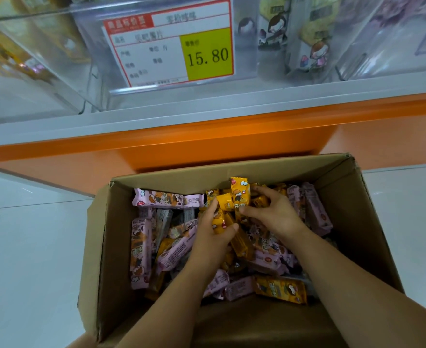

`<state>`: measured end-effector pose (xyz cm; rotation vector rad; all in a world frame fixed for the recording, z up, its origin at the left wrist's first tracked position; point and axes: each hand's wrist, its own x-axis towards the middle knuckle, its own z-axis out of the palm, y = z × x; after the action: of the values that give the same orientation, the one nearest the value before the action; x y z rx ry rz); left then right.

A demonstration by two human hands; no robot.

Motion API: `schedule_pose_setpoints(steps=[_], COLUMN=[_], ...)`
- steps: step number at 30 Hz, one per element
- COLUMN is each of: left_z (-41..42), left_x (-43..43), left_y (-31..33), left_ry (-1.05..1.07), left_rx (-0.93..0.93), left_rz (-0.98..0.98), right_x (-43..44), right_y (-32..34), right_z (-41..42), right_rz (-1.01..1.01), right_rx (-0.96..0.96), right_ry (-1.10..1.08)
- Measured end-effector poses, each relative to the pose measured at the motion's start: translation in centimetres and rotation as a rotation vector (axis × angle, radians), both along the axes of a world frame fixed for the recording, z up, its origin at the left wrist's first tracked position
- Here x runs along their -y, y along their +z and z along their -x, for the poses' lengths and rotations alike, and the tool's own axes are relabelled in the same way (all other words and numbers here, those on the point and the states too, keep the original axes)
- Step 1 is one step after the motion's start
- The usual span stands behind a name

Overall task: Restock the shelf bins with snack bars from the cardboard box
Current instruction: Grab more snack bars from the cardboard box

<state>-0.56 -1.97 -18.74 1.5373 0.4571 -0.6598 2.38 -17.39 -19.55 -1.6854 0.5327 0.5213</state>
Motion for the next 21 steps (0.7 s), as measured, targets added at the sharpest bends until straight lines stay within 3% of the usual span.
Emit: schedule_pose_setpoints(steps=[7, 21], left_z=[-0.8, 0.2], left_x=[0.5, -0.9], left_y=[1.1, 5.1], left_ry=[0.002, -0.021], left_rx=[0.001, 0.069], left_rz=[-0.038, 0.006], right_x=[-0.7, -2.3], right_y=[1.0, 6.1], right_z=[-0.1, 2.6], right_rz=[0.158, 0.159], right_rx=[0.138, 0.284], right_ry=[0.08, 0.199])
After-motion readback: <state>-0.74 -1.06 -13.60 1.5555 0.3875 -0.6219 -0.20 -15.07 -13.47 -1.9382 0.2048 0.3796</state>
